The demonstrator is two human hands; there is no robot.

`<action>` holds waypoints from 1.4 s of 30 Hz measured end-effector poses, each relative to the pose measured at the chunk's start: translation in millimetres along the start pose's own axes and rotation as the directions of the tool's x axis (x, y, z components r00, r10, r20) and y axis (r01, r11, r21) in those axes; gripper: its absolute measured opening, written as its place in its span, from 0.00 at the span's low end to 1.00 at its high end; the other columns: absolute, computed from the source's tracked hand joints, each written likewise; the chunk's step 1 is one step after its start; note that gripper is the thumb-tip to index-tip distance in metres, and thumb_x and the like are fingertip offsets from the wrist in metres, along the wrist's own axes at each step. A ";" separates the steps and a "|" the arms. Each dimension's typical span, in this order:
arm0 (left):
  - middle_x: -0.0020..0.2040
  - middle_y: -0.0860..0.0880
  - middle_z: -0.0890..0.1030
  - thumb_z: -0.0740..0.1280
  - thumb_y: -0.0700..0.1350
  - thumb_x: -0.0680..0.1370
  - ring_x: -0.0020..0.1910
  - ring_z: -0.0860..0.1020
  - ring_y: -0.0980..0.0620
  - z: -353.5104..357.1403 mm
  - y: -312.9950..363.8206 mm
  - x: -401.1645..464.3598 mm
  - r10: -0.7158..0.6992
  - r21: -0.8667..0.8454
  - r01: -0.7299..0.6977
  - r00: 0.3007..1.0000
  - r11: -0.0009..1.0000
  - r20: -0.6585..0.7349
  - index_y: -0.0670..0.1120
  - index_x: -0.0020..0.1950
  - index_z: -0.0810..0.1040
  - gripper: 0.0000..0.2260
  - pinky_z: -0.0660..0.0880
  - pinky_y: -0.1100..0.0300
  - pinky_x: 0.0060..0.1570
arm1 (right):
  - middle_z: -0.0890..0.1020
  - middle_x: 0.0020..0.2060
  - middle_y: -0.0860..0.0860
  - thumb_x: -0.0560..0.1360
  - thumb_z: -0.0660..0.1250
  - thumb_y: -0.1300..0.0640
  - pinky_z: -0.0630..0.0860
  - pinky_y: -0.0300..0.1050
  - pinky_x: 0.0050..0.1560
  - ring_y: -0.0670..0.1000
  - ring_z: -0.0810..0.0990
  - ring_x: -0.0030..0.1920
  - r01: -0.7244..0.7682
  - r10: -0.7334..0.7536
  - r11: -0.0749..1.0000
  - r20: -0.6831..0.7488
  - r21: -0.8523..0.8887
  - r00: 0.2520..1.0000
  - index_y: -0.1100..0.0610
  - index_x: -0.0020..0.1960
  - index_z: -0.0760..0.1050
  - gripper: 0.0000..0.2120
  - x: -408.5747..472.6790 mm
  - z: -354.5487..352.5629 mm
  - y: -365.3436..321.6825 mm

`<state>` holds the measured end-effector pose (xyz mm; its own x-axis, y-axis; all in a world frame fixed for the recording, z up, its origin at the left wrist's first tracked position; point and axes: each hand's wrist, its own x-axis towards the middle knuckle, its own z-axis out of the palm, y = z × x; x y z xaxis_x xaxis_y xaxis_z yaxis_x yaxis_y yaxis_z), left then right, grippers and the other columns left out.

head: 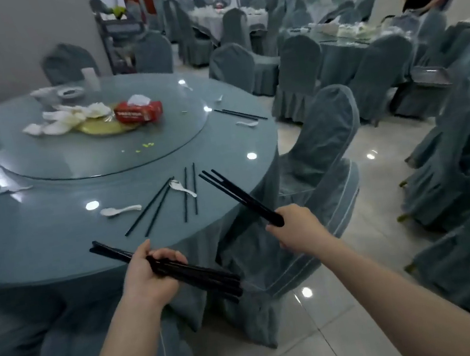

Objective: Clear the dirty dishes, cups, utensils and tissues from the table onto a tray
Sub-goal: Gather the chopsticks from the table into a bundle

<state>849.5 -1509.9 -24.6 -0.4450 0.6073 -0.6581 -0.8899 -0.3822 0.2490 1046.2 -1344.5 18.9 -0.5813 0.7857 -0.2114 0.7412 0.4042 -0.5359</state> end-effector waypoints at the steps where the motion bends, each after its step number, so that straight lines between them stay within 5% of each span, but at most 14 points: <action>1: 0.22 0.55 0.65 0.62 0.49 0.79 0.19 0.68 0.57 4.1 4.0 7.4 0.022 0.000 -0.022 1.000 1.000 -0.004 0.49 0.34 0.63 0.16 0.70 0.61 0.38 | 0.82 0.32 0.53 0.76 0.64 0.53 0.82 0.51 0.39 0.54 0.82 0.35 0.014 -0.014 1.000 0.010 -0.011 1.000 0.52 0.39 0.75 0.08 14.8 0.4 -2.1; 9: 0.21 0.53 0.64 0.61 0.48 0.80 0.21 0.67 0.57 48.4 23.4 70.7 0.067 0.002 -0.067 0.997 0.998 -0.034 0.48 0.33 0.62 0.17 0.70 0.62 0.38 | 0.81 0.31 0.52 0.75 0.64 0.54 0.76 0.41 0.31 0.48 0.81 0.31 0.050 -0.049 0.998 0.031 -0.029 0.998 0.56 0.39 0.75 0.08 120.3 -7.4 -9.5; 13: 0.20 0.53 0.63 0.56 0.48 0.82 0.17 0.64 0.57 61.0 27.9 101.7 0.079 0.014 -0.078 0.995 0.997 -0.058 0.48 0.34 0.62 0.17 0.65 0.66 0.28 | 0.80 0.28 0.49 0.76 0.63 0.55 0.67 0.30 0.21 0.39 0.76 0.22 0.056 -0.055 0.998 0.085 -0.010 0.995 0.56 0.38 0.74 0.09 160.5 -8.8 -8.2; 19: 0.17 0.55 0.62 0.53 0.50 0.84 0.13 0.59 0.59 81.3 40.7 148.8 0.190 0.140 -0.172 0.974 0.975 -0.120 0.48 0.35 0.63 0.17 0.56 0.70 0.15 | 0.81 0.28 0.51 0.74 0.64 0.56 0.70 0.35 0.25 0.42 0.77 0.23 0.076 -0.079 0.997 0.121 0.032 0.989 0.58 0.41 0.77 0.07 228.0 -18.3 -3.1; 29: 0.27 0.50 0.67 0.61 0.42 0.81 0.16 0.65 0.58 94.8 78.0 215.7 0.339 0.371 -0.216 0.889 0.903 -0.308 0.44 0.38 0.69 0.12 0.62 0.70 0.17 | 0.84 0.32 0.54 0.74 0.62 0.56 0.71 0.37 0.28 0.44 0.77 0.26 0.073 -0.063 0.997 0.236 -0.034 0.970 0.59 0.44 0.78 0.09 316.0 -7.0 6.1; 33: 0.30 0.48 0.67 0.67 0.40 0.78 0.17 0.63 0.56 103.8 102.1 252.7 0.524 0.741 -0.191 0.816 0.643 -0.245 0.44 0.37 0.69 0.11 0.60 0.67 0.18 | 0.84 0.32 0.54 0.74 0.62 0.55 0.77 0.41 0.33 0.46 0.79 0.28 0.030 -0.007 0.996 0.253 -0.089 0.967 0.59 0.44 0.78 0.09 344.4 -7.9 1.4; 36: 0.32 0.45 0.74 0.72 0.44 0.73 0.27 0.71 0.49 105.7 114.8 276.7 0.624 0.980 -0.037 0.775 0.197 -0.096 0.43 0.43 0.75 0.08 0.68 0.60 0.28 | 0.84 0.32 0.53 0.73 0.62 0.55 0.72 0.37 0.27 0.44 0.76 0.24 0.025 0.008 0.991 0.244 -0.131 0.970 0.58 0.39 0.76 0.08 361.6 -7.0 -4.5; 39: 0.44 0.45 0.78 0.74 0.50 0.71 0.42 0.76 0.45 104.8 126.1 298.0 0.591 0.976 0.132 0.807 -0.171 -0.006 0.42 0.51 0.75 0.16 0.71 0.55 0.42 | 0.84 0.32 0.54 0.73 0.62 0.56 0.74 0.39 0.29 0.45 0.76 0.25 0.000 0.040 0.987 0.249 -0.158 0.968 0.58 0.37 0.75 0.09 376.6 -4.7 -12.8; 42: 0.52 0.42 0.77 0.75 0.55 0.70 0.52 0.76 0.42 94.8 127.8 318.5 0.526 0.873 0.246 0.850 -0.421 0.014 0.42 0.54 0.71 0.24 0.72 0.53 0.46 | 0.84 0.31 0.54 0.73 0.62 0.57 0.75 0.40 0.30 0.45 0.76 0.25 -0.026 0.066 0.987 0.249 -0.161 0.966 0.58 0.36 0.76 0.09 388.5 5.2 -13.9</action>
<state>584.5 -1299.4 -135.1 -0.8481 0.3249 -0.4185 0.1776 0.9186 0.3532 808.3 -1047.2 -60.0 -0.5963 0.6695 -0.4429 0.8004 0.4538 -0.3916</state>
